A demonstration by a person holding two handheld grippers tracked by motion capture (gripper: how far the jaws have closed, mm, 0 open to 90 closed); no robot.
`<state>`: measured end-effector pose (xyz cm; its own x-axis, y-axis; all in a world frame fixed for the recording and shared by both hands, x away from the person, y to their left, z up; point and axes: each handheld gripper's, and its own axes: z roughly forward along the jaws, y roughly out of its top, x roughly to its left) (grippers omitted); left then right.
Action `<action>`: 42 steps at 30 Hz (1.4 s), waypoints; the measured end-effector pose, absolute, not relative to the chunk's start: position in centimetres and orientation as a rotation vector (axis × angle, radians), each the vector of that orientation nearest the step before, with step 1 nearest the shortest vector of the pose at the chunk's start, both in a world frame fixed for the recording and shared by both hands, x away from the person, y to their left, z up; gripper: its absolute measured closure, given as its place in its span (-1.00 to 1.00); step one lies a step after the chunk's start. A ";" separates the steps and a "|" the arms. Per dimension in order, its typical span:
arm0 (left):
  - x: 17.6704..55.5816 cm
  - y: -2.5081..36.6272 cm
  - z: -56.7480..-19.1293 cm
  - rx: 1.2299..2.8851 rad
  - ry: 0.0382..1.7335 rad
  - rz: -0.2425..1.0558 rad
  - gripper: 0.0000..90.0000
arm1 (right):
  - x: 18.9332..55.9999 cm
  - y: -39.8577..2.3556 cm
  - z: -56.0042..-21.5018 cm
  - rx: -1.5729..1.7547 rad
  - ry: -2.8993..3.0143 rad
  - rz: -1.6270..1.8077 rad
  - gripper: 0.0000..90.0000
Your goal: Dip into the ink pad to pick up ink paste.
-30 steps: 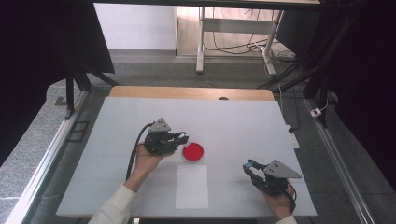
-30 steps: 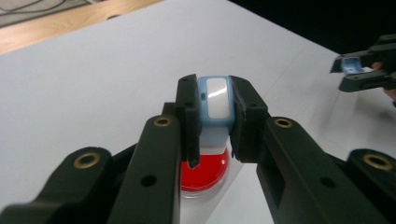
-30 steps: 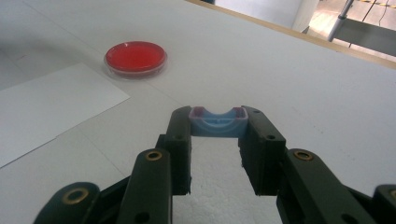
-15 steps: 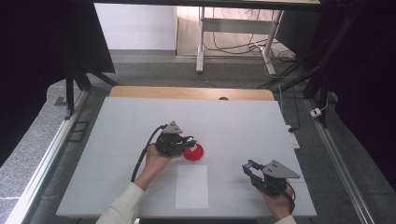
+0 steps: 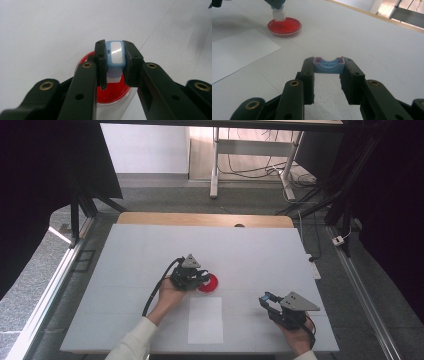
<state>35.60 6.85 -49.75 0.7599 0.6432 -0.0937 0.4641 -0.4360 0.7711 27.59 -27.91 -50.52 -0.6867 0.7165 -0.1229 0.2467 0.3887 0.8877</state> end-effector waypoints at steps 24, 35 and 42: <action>35.8 6.3 -50.5 2.157 0.839 0.299 0.67 | 27.7 -27.9 -50.7 0.814 2.162 1.254 0.44; 35.7 6.0 -50.8 2.180 0.830 0.321 0.68 | 27.7 -27.8 -50.7 0.813 2.171 1.244 0.44; 35.7 6.0 -50.9 2.180 0.823 0.319 0.68 | 27.6 -27.8 -50.7 0.812 2.169 1.247 0.44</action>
